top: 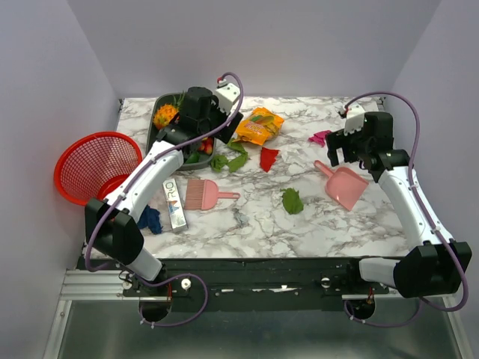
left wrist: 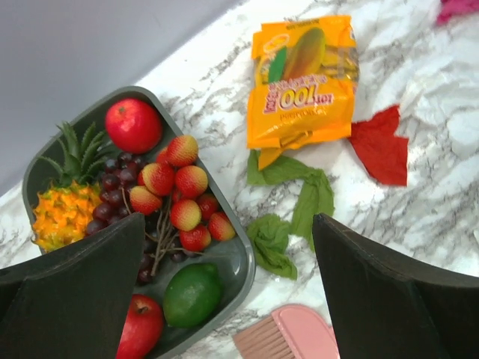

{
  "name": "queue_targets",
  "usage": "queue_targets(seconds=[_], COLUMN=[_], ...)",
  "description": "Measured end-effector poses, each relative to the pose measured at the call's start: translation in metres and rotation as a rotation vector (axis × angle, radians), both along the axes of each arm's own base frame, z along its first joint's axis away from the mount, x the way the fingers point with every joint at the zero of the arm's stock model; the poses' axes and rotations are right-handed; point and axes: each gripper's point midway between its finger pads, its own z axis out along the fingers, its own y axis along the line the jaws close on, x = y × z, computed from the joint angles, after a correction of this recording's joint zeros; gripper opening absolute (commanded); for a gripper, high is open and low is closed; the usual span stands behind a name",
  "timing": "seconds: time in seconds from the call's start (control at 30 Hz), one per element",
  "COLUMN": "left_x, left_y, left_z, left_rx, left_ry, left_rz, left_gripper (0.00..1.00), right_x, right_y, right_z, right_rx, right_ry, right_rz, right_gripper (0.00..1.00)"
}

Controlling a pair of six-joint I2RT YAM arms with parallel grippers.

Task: Sweep away the paper scraps from the table

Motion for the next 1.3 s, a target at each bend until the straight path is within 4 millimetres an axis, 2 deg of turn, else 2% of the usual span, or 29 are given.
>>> queue_targets(seconds=[0.17,0.37,0.53,0.73,0.77,1.03,1.2,1.3], left_x=[-0.024,-0.059,-0.091,-0.123,-0.126,-0.129,-0.131,-0.132], left_y=[0.0,-0.001,0.001,0.009,0.01,0.02,0.025,0.028], left_z=[-0.027,-0.045,-0.056,-0.104,-0.111,-0.166,-0.179,-0.187], left_rx=[0.054,0.09,0.128,0.222,0.239,0.405,0.46,0.487], left_ry=[0.066,0.134,0.165,0.289,0.308,0.42,0.447,0.478], left_rz=[-0.089,-0.206,-0.319,-0.438,-0.454,-0.582,-0.619,-0.631], left_gripper=[0.99,0.98,0.91,0.83,0.8,0.79,0.76,0.76], right_x=[-0.005,-0.037,-0.053,-0.063,-0.064,-0.068,-0.077,-0.076], right_y=[0.011,0.041,0.063,0.072,0.072,0.074,0.071,0.068], right_z=[-0.002,-0.013,-0.026,-0.029,-0.028,-0.025,-0.028,-0.03], right_rx=[0.006,0.02,0.059,0.067,0.066,0.064,0.067,0.07], right_ry=[0.014,0.127,0.199,0.229,0.23,0.217,0.209,0.207], right_rz=[0.095,0.373,0.528,0.605,0.612,0.627,0.587,0.545], right_gripper=[1.0,1.0,1.0,1.0,1.0,1.0,0.98,0.96])
